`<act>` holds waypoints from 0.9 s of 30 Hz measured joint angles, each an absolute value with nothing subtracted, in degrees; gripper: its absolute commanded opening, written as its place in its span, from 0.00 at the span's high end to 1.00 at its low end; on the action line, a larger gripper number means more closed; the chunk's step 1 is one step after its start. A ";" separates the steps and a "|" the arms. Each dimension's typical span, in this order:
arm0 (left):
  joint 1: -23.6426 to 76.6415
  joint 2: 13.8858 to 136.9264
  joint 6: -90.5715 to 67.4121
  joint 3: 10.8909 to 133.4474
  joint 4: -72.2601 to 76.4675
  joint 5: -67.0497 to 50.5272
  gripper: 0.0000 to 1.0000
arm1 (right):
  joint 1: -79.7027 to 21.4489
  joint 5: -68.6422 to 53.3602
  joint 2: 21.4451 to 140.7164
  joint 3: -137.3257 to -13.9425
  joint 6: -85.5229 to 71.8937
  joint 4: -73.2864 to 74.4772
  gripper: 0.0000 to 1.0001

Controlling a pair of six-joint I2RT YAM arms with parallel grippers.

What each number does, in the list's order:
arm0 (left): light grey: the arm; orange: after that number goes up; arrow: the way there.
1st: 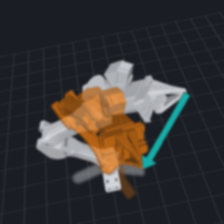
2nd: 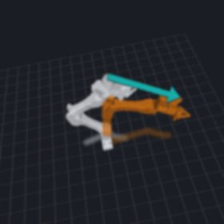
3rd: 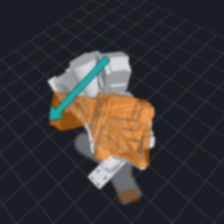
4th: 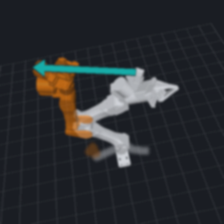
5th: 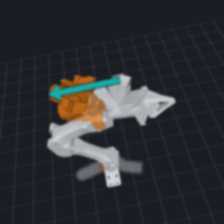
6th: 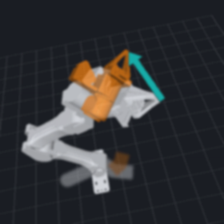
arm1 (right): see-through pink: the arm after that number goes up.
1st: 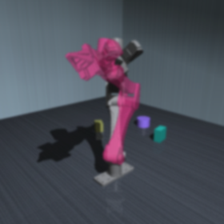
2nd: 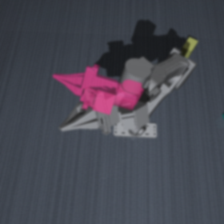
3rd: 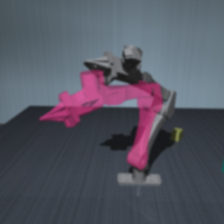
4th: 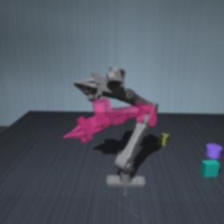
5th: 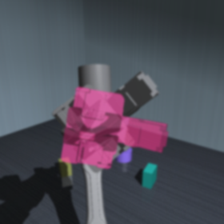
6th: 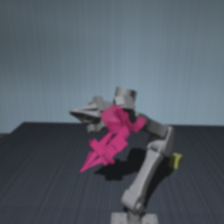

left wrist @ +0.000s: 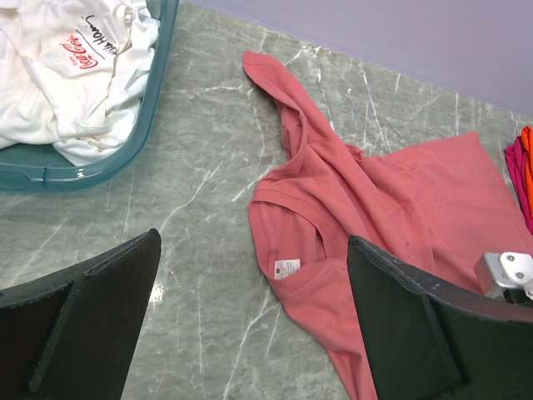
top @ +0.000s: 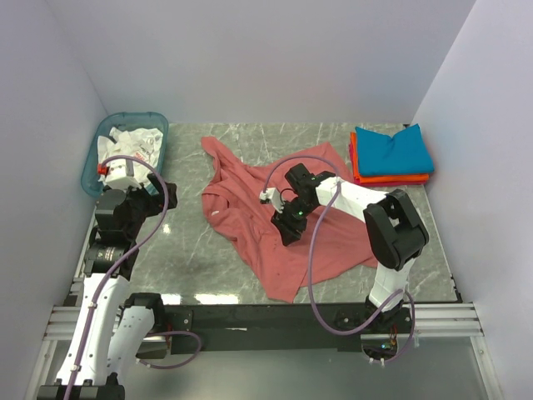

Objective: Fold and stack the t-shirts
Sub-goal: Flatten the tshirt out

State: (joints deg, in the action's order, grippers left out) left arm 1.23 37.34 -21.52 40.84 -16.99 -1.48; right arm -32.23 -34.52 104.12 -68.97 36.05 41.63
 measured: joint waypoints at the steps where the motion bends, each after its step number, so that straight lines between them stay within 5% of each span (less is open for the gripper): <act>1: 1.23 37.34 -21.52 40.84 -16.99 -1.48 0.01 | -32.23 -34.59 104.16 -68.97 36.05 41.65 0.47; 20: 1.23 37.41 -21.63 40.84 -16.99 -1.61 0.00 | -32.23 -37.08 105.43 -68.97 37.15 41.93 0.66; 23: 1.23 37.41 -21.63 40.84 -16.99 -1.63 0.01 | -32.25 -36.95 105.56 -68.97 36.99 41.89 0.75; 27: 1.23 37.39 -21.65 40.84 -16.99 -1.63 0.01 | -32.40 -36.86 105.58 -68.99 36.56 41.93 1.00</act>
